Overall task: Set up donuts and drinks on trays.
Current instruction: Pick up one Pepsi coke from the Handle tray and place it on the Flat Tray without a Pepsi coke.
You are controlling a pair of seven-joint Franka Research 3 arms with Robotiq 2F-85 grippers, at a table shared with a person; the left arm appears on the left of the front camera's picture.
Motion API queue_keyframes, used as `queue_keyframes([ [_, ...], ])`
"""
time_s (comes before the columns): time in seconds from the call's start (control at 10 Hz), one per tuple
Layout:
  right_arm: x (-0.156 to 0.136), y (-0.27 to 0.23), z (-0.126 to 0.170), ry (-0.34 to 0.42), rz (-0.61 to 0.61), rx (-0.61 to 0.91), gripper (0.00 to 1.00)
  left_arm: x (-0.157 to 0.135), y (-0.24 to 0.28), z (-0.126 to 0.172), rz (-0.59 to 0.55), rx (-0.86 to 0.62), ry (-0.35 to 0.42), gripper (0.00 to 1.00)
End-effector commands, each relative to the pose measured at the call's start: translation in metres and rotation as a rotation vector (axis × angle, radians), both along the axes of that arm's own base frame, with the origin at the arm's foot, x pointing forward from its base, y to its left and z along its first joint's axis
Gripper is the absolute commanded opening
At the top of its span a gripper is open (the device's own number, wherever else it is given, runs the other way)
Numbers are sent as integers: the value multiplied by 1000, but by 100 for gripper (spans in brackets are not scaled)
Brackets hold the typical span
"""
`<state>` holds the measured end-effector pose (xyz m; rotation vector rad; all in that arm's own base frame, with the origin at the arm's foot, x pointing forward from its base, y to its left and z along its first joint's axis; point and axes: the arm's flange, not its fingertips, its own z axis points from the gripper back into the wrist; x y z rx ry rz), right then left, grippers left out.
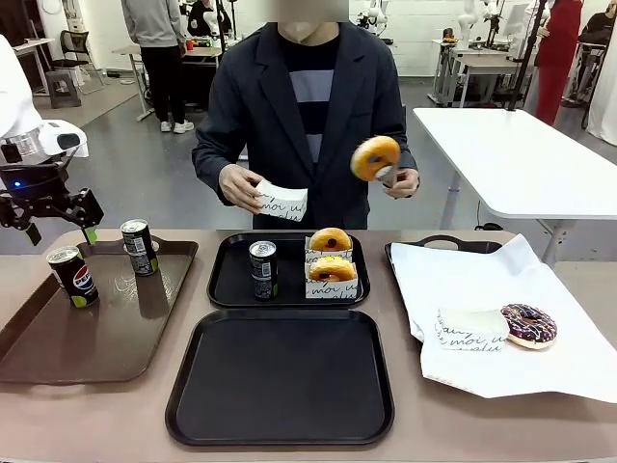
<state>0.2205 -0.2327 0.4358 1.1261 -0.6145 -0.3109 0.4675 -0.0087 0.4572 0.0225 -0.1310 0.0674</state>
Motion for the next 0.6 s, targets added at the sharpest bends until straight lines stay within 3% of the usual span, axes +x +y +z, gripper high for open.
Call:
queue_keyframes([
  [0.0, 3, 0, -1, -28, 0, 12, 100, 0, 0, 0, 0, 0, 0, 100],
  [0.5, 3, 0, -1, -28, 0, 12, 100, 10, 29, -36, -2, -4, -15, 100],
])
